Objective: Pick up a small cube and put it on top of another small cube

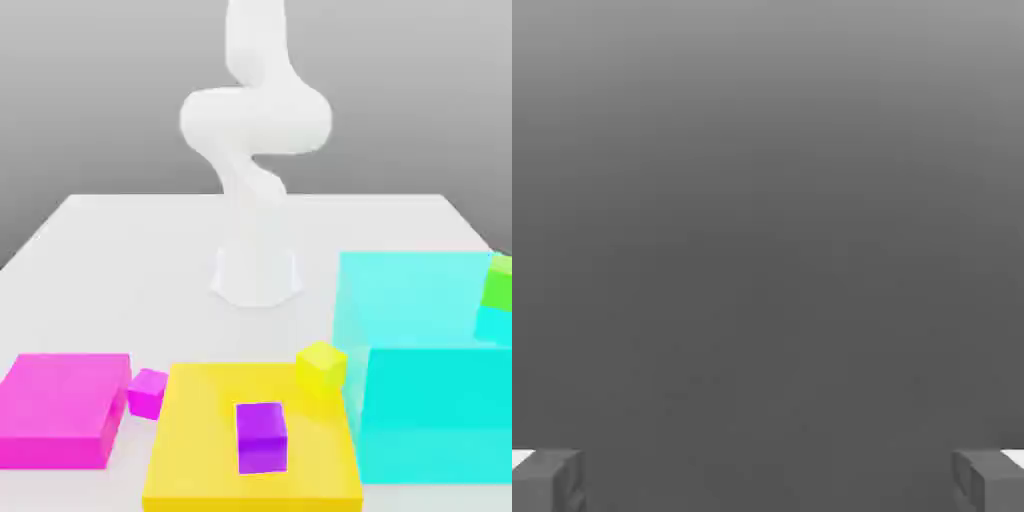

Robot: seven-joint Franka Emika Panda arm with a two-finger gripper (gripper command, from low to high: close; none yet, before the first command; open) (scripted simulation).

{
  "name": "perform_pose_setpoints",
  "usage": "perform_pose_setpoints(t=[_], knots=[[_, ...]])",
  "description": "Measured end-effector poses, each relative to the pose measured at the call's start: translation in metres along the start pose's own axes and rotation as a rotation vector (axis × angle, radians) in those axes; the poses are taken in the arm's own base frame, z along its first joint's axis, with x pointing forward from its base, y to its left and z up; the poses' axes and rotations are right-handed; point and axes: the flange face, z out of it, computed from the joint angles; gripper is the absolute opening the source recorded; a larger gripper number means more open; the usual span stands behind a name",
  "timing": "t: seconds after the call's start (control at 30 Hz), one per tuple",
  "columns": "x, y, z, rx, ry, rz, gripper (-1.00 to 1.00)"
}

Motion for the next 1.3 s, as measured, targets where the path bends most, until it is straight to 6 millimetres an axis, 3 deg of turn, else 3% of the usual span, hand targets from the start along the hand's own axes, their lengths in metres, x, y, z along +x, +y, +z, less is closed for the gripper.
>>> perform_pose_setpoints(t=[0.13, 0.3, 0.57, 0.77, 0.97, 1.2, 1.23, 1.3], knots=[[0.004, 0.029, 0.073, -0.112, -0.017, 0.219, 0.00], [0.002, 0.080, 0.152, -0.246, -0.020, 0.487, 0.00], [-0.019, 0.185, 0.250, -0.461, 0.010, 0.921, 0.00], [-0.053, 0.271, 0.298, -0.624, 0.061, 1.247, 0.00], [-0.099, 0.356, 0.322, -0.791, 0.139, 1.581, 0.00], [-0.131, 0.392, 0.365, -0.818, 0.148, 1.625, 0.00], [-0.136, 0.397, 0.371, -0.818, 0.148, 1.624, -1.00], [-0.136, 0.396, 0.371, -0.818, 0.148, 1.624, -1.00]])
